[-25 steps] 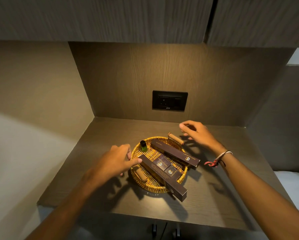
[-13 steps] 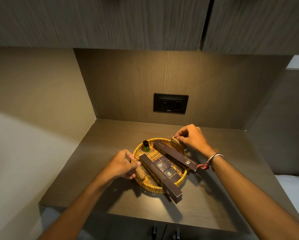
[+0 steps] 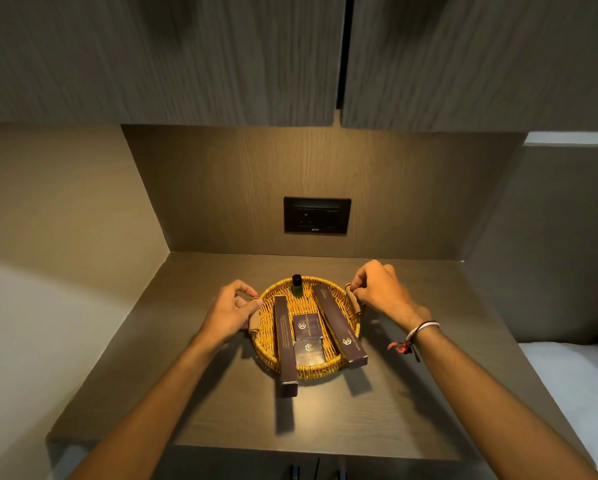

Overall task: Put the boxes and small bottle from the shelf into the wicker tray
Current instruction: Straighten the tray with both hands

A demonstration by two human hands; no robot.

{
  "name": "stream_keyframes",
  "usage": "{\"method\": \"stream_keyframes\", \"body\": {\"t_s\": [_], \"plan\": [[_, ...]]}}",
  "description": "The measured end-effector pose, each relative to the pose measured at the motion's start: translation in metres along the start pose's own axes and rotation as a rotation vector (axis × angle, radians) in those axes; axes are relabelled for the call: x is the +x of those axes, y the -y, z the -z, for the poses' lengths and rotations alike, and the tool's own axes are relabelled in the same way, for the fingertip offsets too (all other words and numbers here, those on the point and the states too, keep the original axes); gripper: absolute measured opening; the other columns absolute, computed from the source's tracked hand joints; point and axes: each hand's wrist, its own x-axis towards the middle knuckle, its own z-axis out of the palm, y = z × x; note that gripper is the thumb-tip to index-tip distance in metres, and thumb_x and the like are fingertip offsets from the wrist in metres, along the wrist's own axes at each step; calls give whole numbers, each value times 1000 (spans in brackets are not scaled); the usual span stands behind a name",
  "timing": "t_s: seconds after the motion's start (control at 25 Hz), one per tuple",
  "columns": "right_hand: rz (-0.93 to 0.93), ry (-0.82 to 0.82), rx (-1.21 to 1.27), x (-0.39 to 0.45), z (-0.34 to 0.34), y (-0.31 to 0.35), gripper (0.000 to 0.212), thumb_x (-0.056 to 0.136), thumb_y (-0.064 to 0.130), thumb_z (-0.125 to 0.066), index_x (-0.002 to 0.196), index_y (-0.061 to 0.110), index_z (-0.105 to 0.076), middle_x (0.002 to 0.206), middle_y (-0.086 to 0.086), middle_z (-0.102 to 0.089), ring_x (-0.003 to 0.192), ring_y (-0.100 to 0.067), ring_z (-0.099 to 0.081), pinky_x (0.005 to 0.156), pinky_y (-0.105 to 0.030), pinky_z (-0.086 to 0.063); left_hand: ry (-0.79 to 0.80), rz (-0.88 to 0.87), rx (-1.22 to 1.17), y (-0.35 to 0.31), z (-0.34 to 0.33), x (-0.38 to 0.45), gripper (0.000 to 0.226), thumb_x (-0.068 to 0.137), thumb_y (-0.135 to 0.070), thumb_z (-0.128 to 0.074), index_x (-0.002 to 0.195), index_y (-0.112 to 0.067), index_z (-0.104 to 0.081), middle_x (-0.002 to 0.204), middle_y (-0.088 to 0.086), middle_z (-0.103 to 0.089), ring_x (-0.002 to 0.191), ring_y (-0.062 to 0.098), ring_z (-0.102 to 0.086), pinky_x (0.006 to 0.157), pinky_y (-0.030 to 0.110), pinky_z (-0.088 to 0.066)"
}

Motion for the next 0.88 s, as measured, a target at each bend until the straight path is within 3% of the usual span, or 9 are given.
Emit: {"method": "stream_keyframes", "body": {"t_s": [0.16, 0.24, 0.32, 0.4, 0.48, 0.6, 0.72, 0.88], "plan": [[-21, -23, 0, -9, 4, 5, 11, 85, 12, -70, 78, 17, -65, 90, -4, -65, 92, -20, -63, 73, -42, -59, -13, -39, 55, -6, -3, 3, 8, 92, -18, -66, 97, -16, -60, 74, 0, -68, 74, 16, -69, 58, 27, -53], [5, -25, 19, -14, 5, 8, 6, 86, 18, -72, 85, 15, -67, 91, -1, -67, 90, -18, -64, 76, -43, -60, -30, -86, 174, -6, -3, 1, 16, 94, -25, -63, 107, -17, -61, 100, 0, -64, 97, 19, -64, 72, 30, -53], [80, -81, 3, -22, 4, 13, 19, 86, 30, -73, 100, 18, -69, 97, 3, -65, 93, -14, -62, 77, -38, -59, -8, -214, 308, -7, -1, -5, 29, 95, -36, -60, 121, -23, -59, 121, 1, -55, 115, 16, -51, 91, 38, -47], [177, -130, -63, -30, -2, 22, 28, 86, 39, -71, 107, 20, -67, 100, 2, -65, 98, -15, -58, 77, -34, -54, 99, -353, 476, -17, 1, -12, 37, 94, -47, -54, 128, -30, -57, 130, 0, -53, 122, 15, -44, 100, 43, -39], [241, -158, -231, -34, -12, 36, 31, 86, 46, -68, 103, 20, -67, 97, -2, -66, 101, -20, -53, 77, -36, -47, 178, -424, 763, -27, -3, -14, 46, 93, -60, -45, 128, -32, -57, 130, 0, -57, 122, 17, -46, 101, 46, -37], [246, -174, -536, -35, -28, 55, 35, 84, 51, -65, 97, 19, -66, 95, -7, -69, 103, -27, -51, 79, -41, -40, 96, -432, 1037, -39, -20, -18, 52, 89, -67, -40, 117, -29, -62, 112, 0, -67, 110, 21, -54, 92, 46, -38], [203, -178, -647, -36, -34, 60, 32, 85, 49, -62, 96, 19, -64, 95, -7, -70, 103, -28, -50, 76, -41, -35, 57, -377, 1072, -43, -39, -19, 42, 89, -58, -50, 110, -25, -65, 97, 1, -70, 101, 22, -61, 89, 46, -37], [160, -153, -648, -34, -35, 61, 27, 86, 44, -60, 97, 19, -64, 95, -8, -69, 101, -27, -51, 75, -42, -33, 54, -317, 1052, -38, -48, -17, 37, 89, -48, -55, 114, -22, -64, 98, 1, -70, 98, 21, -62, 93, 48, -38]]}}
